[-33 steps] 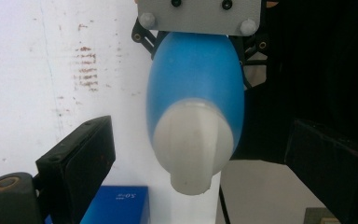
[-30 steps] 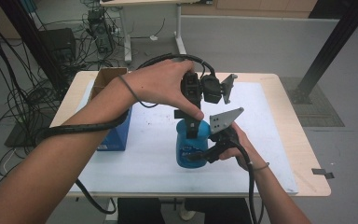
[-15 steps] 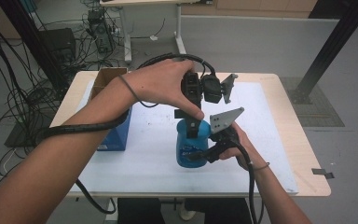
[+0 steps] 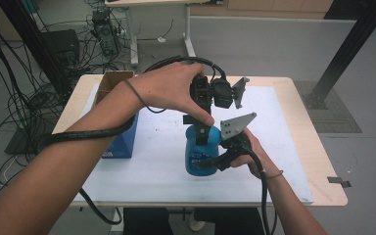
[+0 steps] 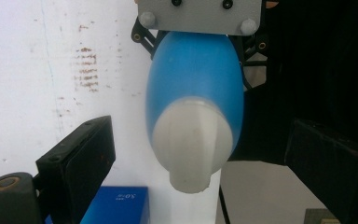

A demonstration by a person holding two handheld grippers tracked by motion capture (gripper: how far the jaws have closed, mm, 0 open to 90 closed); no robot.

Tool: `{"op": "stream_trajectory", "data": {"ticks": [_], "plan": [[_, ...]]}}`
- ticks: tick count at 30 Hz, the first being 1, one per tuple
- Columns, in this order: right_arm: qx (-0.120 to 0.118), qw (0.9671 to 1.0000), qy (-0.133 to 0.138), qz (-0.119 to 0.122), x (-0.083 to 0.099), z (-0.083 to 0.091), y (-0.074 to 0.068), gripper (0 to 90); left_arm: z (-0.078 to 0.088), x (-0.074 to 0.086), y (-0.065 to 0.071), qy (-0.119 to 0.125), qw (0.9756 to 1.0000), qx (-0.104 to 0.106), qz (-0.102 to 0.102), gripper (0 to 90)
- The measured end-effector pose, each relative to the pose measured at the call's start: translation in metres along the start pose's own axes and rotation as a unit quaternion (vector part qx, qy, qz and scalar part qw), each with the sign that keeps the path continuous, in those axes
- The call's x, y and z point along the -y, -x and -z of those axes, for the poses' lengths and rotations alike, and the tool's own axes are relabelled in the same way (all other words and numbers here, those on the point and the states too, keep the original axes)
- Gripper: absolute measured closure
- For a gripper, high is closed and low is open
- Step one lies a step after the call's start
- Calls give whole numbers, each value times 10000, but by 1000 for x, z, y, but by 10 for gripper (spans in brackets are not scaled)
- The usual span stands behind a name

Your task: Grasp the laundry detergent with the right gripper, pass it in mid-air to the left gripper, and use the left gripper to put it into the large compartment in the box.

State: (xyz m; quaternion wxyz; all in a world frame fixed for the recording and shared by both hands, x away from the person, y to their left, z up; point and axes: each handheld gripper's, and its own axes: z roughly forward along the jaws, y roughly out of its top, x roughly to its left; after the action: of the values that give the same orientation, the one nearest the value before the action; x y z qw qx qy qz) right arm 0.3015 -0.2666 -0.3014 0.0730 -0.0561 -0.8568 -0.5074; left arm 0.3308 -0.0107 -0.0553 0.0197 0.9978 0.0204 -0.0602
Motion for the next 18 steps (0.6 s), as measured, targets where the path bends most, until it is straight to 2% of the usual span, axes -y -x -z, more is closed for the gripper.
{"op": "stream_trajectory", "data": {"ticks": [18], "plan": [[-9,10000,-2,6,0,-1,0,425,-1,1,2,4,10000,-30,1,86]]}}
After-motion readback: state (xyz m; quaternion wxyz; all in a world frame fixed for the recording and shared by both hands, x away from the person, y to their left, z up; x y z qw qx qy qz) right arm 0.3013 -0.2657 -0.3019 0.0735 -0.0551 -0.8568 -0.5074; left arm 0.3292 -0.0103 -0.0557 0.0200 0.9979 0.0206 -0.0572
